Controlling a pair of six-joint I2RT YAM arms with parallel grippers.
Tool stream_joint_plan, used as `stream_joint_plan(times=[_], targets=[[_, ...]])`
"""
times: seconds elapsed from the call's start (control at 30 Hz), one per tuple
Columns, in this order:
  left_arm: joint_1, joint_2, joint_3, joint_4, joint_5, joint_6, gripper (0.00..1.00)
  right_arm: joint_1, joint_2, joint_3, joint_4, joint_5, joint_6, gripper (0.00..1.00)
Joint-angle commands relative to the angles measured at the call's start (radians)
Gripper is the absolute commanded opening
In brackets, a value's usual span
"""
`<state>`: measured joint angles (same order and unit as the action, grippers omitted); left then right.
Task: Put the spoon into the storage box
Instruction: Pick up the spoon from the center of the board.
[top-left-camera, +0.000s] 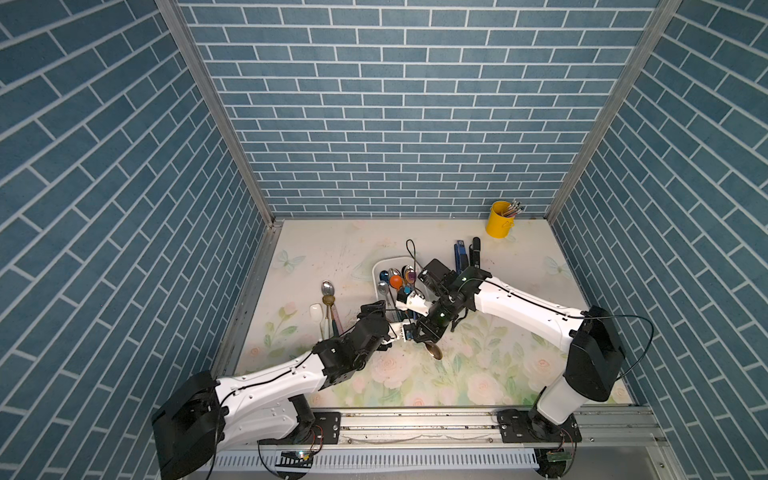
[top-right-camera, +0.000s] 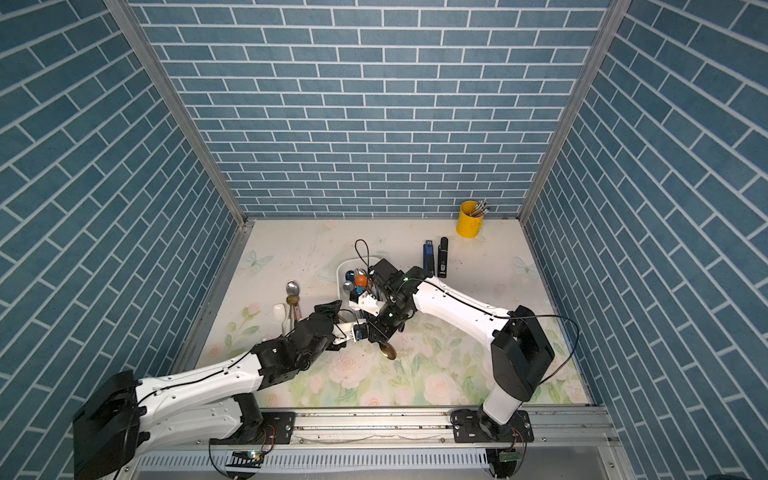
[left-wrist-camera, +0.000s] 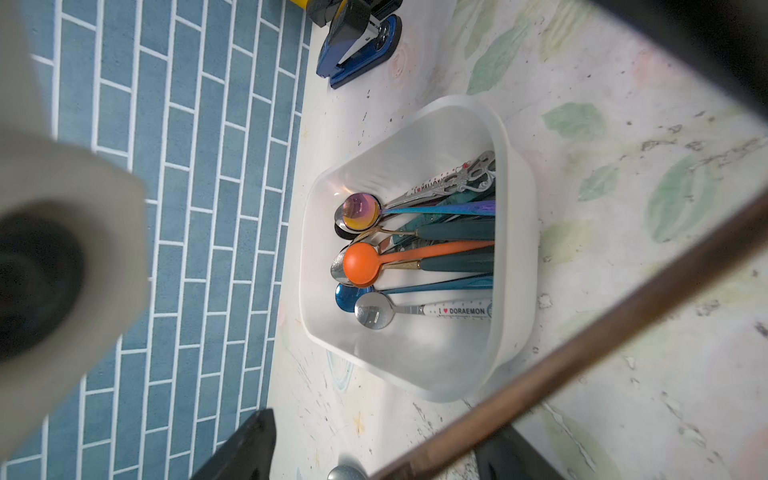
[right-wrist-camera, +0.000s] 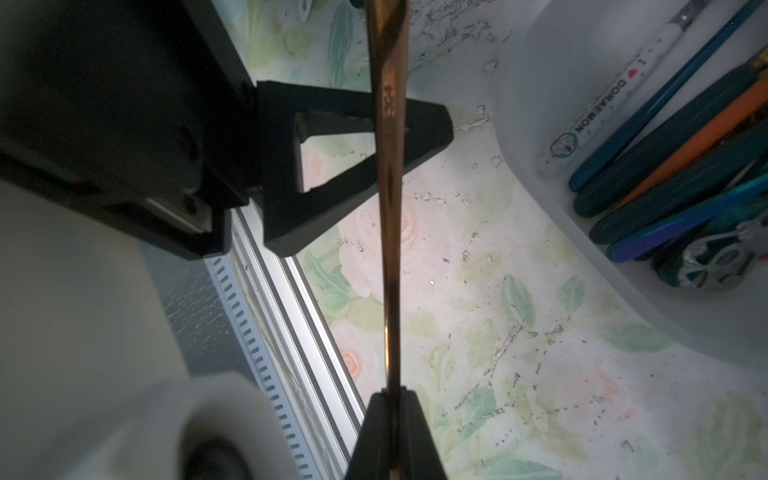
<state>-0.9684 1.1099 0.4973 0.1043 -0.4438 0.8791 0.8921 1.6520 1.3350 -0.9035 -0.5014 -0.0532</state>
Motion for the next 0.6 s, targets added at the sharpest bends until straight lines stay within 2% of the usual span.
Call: stream_joint_plan(times=[0.0, 0.13, 0.4, 0.57], targets=[[-0.010, 0.024, -0.010, 0.075, 0.027, 0.273, 0.79, 0.007, 0.005, 0.043, -0.040, -0.033, -0.029, 0.00], [-0.014, 0.043, -0.008, 0.071, 0.036, 0.281, 0.72, 0.008, 0.015, 0.076, -0.053, -0.010, -0.029, 0.00], [-0.044, 0.043, -0.025, 0.097, 0.017, 0.291, 0.42, 0.008, 0.051, 0.117, -0.066, 0.015, -0.038, 0.00], [-0.056, 0.044, -0.029, 0.097, 0.015, 0.298, 0.32, 0.008, 0.057, 0.151, -0.077, 0.009, -0.049, 0.00]])
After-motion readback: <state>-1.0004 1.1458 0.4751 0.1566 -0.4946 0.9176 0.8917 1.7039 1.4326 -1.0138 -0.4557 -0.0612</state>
